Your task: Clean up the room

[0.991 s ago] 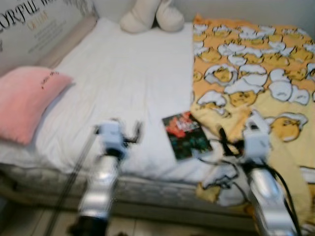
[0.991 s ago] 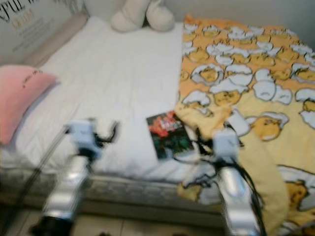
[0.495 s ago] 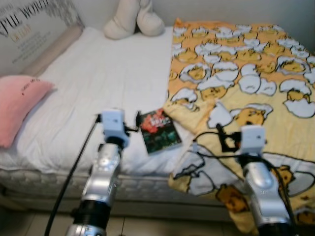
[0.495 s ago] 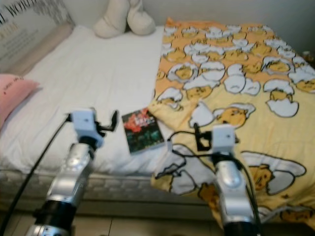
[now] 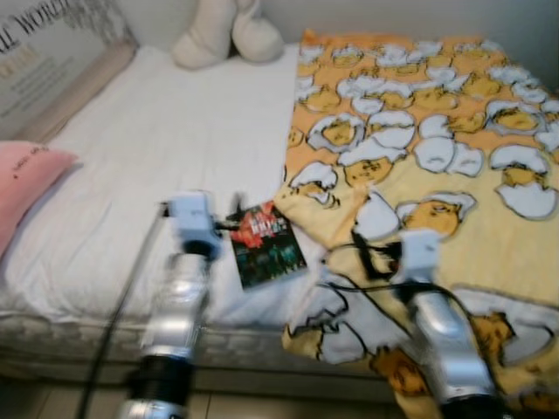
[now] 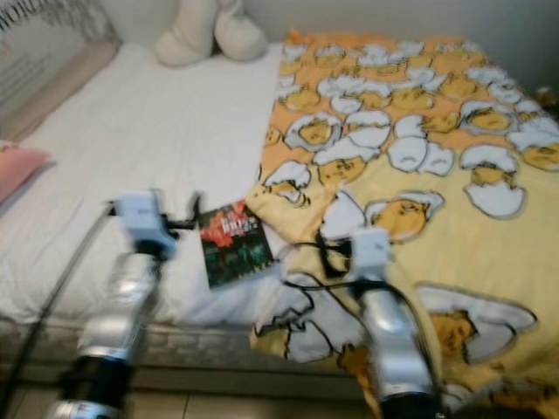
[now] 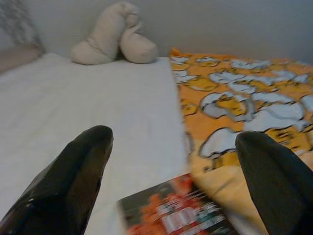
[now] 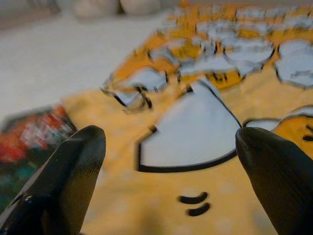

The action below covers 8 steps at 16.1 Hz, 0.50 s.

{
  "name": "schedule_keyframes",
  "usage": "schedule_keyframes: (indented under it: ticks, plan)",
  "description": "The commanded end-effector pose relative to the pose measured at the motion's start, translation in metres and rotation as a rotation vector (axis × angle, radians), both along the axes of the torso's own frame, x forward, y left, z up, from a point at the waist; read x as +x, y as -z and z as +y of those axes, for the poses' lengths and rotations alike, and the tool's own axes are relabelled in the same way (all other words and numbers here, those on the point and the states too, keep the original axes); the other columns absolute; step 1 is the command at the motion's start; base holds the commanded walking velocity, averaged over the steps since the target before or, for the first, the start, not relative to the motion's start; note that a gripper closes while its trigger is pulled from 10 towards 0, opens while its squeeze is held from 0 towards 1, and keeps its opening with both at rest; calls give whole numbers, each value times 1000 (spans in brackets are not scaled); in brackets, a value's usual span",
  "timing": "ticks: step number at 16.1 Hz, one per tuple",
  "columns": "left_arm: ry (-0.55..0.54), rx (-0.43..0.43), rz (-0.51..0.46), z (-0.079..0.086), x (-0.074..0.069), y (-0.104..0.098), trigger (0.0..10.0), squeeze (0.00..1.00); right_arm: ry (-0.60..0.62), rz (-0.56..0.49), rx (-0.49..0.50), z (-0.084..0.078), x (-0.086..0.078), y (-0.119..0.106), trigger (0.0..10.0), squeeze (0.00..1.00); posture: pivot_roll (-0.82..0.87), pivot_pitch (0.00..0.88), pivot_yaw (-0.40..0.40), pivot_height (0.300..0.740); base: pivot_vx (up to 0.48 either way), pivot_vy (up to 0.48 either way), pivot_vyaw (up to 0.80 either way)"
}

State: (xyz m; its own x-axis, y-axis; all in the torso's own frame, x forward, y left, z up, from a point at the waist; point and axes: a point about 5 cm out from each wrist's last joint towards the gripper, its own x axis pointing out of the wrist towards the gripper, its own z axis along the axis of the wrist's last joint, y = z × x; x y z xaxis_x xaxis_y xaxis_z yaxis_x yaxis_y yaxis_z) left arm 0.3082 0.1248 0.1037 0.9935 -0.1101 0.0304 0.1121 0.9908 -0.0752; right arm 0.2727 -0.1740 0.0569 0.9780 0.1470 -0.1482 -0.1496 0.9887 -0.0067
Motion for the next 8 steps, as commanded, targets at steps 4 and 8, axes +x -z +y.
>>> schedule_keyframes:
  ticks: [4,8]
  plan:
    - [-71,-13,5,17,0,-2,10000,0,-124,-1,38,24,15,-9,10000,0,-151,0,60,740,297,214,0]
    - [-81,30,-4,21,2,-5,10000,0,-240,140,171,54,21,2,10000,0,-132,8,67,740,0,115,0]
